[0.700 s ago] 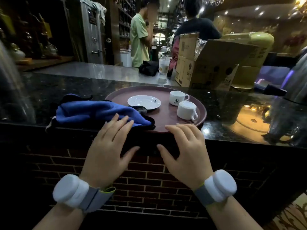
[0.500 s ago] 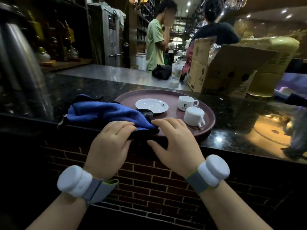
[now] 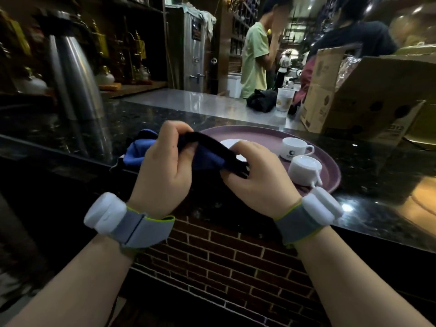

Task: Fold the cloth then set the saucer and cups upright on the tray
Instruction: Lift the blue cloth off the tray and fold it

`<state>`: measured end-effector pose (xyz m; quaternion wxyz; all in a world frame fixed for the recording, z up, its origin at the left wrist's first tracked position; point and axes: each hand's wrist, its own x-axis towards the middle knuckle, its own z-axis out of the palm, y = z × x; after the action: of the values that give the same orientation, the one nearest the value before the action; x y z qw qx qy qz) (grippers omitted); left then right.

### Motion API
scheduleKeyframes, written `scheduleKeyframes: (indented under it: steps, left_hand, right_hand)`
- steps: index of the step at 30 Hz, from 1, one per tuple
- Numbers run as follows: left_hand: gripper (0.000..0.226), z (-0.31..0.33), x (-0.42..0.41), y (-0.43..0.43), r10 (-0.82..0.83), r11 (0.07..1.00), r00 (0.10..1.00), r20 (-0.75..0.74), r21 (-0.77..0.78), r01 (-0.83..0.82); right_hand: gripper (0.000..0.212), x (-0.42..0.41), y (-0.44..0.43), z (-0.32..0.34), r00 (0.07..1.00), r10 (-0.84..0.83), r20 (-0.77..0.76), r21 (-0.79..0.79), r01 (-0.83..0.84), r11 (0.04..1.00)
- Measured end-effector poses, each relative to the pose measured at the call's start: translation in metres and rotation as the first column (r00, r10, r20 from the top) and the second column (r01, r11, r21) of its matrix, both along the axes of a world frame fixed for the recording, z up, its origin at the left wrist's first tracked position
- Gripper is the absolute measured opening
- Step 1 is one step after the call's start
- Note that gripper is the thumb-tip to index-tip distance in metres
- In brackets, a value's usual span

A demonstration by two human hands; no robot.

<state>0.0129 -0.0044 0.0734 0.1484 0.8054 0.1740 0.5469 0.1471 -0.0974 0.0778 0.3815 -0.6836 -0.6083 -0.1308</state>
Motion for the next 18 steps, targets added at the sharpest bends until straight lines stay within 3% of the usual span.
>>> scheduleKeyframes:
  steps: [11,16,18]
  left_hand:
    - [0.027,0.009,0.010,0.040,0.053,0.996,0.993,0.110,-0.075,-0.045]
    - [0.026,0.007,0.010,0.054,0.154,0.988,0.984,0.091,-0.021,-0.153]
    - [0.026,0.004,0.008,0.063,0.174,0.984,0.983,0.058,-0.051,-0.171]
  right_hand:
    - [0.019,0.015,0.011,0.018,0.982,-0.051,-0.184,0.007,0.053,0.999]
    - [0.012,0.016,0.015,0.030,0.923,0.051,-0.382,-0.093,-0.093,0.991]
    - [0.010,0.016,0.022,0.033,0.922,0.032,-0.385,-0.148,-0.096,0.984]
